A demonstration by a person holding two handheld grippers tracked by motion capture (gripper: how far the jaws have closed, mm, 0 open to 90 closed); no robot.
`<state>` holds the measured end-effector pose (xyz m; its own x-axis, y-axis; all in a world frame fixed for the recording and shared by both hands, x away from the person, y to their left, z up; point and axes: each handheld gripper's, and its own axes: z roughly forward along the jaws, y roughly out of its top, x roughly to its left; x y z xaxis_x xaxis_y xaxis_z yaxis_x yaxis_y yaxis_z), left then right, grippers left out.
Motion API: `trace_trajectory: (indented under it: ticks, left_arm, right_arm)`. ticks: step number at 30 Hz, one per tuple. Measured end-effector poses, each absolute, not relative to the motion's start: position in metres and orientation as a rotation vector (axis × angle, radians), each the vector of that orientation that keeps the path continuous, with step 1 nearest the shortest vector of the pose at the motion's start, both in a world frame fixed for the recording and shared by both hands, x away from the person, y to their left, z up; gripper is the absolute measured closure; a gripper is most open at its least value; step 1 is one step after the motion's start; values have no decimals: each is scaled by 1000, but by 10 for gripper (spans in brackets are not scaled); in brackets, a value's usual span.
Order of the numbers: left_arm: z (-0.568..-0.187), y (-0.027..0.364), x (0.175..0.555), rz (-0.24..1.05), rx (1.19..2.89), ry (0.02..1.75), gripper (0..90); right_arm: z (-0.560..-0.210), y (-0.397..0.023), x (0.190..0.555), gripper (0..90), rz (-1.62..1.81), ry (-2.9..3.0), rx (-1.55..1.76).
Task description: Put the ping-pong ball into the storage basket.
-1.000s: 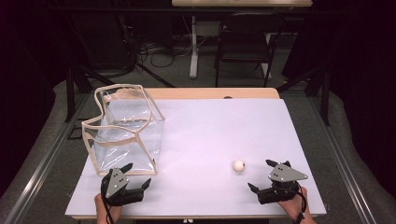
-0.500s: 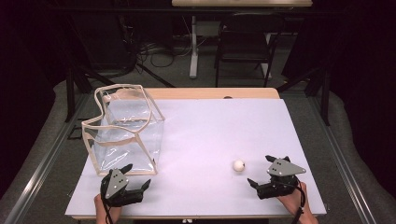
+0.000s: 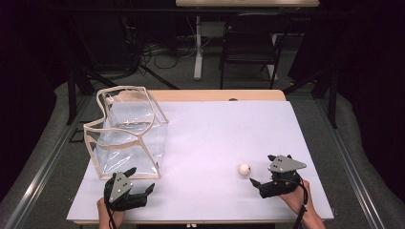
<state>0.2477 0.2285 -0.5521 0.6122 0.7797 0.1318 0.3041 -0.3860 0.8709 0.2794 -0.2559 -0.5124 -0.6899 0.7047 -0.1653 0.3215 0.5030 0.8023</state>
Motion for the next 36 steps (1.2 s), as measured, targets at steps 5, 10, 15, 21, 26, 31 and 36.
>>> trace_trajectory:
  ticks: [5,10,15,21,26,31,36]
  left_arm:
    - [-553,229,248,680,1958,862,159]
    - [-553,229,248,681,1958,861,159]
    - [-553,229,249,680,1960,862,159]
    - [-553,229,249,686,1970,859,159]
    - [-553,228,250,683,1974,853,159]
    - [-553,229,249,687,1969,854,159]
    - [-553,228,249,688,1969,849,159]
  right_arm:
    - [-512,-253,283,3,1067,2284,842]
    - [-511,-250,288,2,1065,2289,839]
    - [-511,-247,292,1,1071,2298,843]
    - [-513,-242,296,1,1065,2313,838]
    - [-515,-236,301,1,1058,2326,831]
    - [-514,-232,307,1,1066,2329,829]
    - [-514,-227,312,1,1072,2334,831]
